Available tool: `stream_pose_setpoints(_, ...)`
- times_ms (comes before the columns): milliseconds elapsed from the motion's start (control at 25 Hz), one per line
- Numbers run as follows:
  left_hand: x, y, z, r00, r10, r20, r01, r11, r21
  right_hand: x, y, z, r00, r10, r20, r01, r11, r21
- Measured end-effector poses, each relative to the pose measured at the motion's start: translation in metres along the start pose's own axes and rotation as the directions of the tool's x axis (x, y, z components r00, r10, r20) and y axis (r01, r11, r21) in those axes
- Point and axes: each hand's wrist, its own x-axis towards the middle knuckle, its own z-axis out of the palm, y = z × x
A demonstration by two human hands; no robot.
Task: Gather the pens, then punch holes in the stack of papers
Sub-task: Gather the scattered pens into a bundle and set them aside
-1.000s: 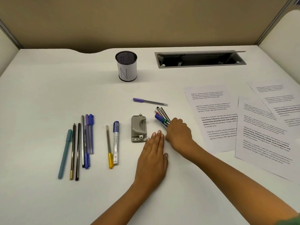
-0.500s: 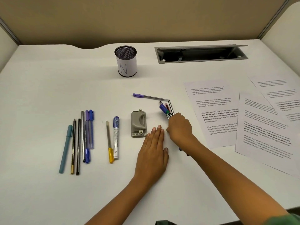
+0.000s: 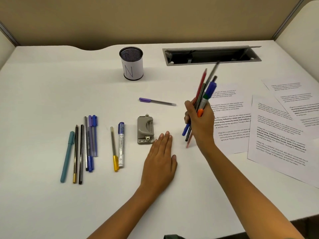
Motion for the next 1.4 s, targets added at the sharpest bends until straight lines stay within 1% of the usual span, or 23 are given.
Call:
stream_pose_setpoints(80, 0.000, 0.001, 0.000, 1.000, -0.004, 0.002, 0.004, 1.000, -0.004, -0.006, 0.003, 0.004, 0.986, -0.132, -0.099, 0.131, 0.991, -0.014)
stream_pose_setpoints(160, 0.000, 0.001, -0.001, 1.000, -0.002, -0.007, 0.002, 1.000, -0.006, -0.015, 0.011, 0.007, 0.966, -0.208, -0.157, 0.199, 0.977, -0.071)
stream_pose_setpoints(240, 0.000, 0.001, -0.002, 1.000, 0.004, -0.011, -0.004, 1.000, -0.010, -0.029, 0.024, 0.009, 0.955, -0.264, -0.139, 0.249, 0.962, -0.116)
stream_pose_setpoints(320, 0.000, 0.001, -0.003, 1.000, 0.009, -0.013, -0.010, 1.000, -0.018, -0.044, 0.039, 0.009, 0.932, -0.352, -0.087, 0.331, 0.924, -0.192)
stream_pose_setpoints(360, 0.000, 0.002, -0.004, 1.000, 0.006, -0.018, -0.006, 1.000, -0.025, -0.048, 0.044, 0.009, 0.926, -0.373, -0.063, 0.353, 0.912, -0.209)
stream_pose_setpoints(480, 0.002, 0.003, -0.005, 0.999, -0.026, -0.047, 0.024, 0.998, -0.053, -0.039, 0.043, 0.012, 0.919, -0.388, -0.066, 0.360, 0.897, -0.257)
stream_pose_setpoints(600, 0.001, 0.003, -0.005, 0.999, -0.001, -0.035, 0.000, 0.999, -0.046, -0.010, 0.031, 0.021, 0.908, -0.418, 0.010, 0.397, 0.855, -0.334)
stream_pose_setpoints(680, 0.000, 0.002, -0.005, 1.000, -0.002, -0.021, 0.001, 0.999, -0.036, 0.013, 0.028, 0.031, 0.914, -0.393, 0.099, 0.395, 0.807, -0.439)
stream_pose_setpoints(720, 0.000, 0.001, -0.004, 1.000, -0.006, -0.017, 0.005, 0.999, -0.032, 0.025, 0.029, 0.037, 0.914, -0.374, 0.161, 0.401, 0.759, -0.514)
stream_pose_setpoints(760, 0.000, 0.002, -0.004, 1.000, -0.006, -0.015, 0.006, 1.000, -0.028, 0.037, 0.031, 0.042, 0.908, -0.350, 0.231, 0.416, 0.686, -0.597)
stream_pose_setpoints(840, 0.000, 0.003, -0.005, 1.000, 0.002, -0.011, -0.002, 1.000, -0.025, 0.058, 0.036, 0.050, 0.889, -0.257, 0.379, 0.458, 0.498, -0.737)
stream_pose_setpoints(880, 0.000, 0.003, -0.006, 1.000, 0.004, -0.010, -0.004, 1.000, -0.027, 0.065, 0.038, 0.053, 0.876, -0.192, 0.443, 0.481, 0.421, -0.769)
stream_pose_setpoints(960, 0.001, 0.004, -0.007, 1.000, 0.007, -0.010, -0.007, 0.999, -0.038, 0.077, 0.039, 0.061, 0.839, -0.082, 0.538, 0.535, 0.308, -0.787)
stream_pose_setpoints(1080, 0.000, 0.005, -0.010, 0.999, 0.001, -0.040, -0.004, 0.997, -0.076, 0.086, 0.037, 0.070, 0.806, -0.005, 0.592, 0.583, 0.176, -0.793)
stream_pose_setpoints(1160, -0.002, 0.006, -0.011, 0.994, 0.021, -0.106, -0.029, 0.996, -0.082, 0.087, 0.035, 0.070, 0.821, 0.051, 0.569, 0.558, 0.142, -0.818)
stream_pose_setpoints(1240, -0.004, 0.006, -0.013, 0.978, 0.039, -0.207, -0.049, 0.998, -0.043, 0.085, 0.034, 0.066, 0.839, 0.134, 0.528, 0.510, 0.144, -0.848)
stream_pose_setpoints(1280, -0.005, 0.006, -0.015, 0.968, 0.024, -0.251, -0.030, 0.999, -0.022, 0.083, 0.033, 0.063, 0.843, 0.168, 0.512, 0.492, 0.146, -0.858)
stream_pose_setpoints(1360, -0.005, 0.003, -0.023, 0.953, -0.074, -0.293, 0.081, 0.997, 0.014, 0.080, 0.029, 0.056, 0.848, 0.218, 0.483, 0.452, 0.175, -0.874)
stream_pose_setpoints(1400, -0.005, 0.000, -0.027, 0.946, -0.145, -0.289, 0.163, 0.986, 0.038, 0.078, 0.026, 0.051, 0.852, 0.240, 0.466, 0.421, 0.214, -0.881)
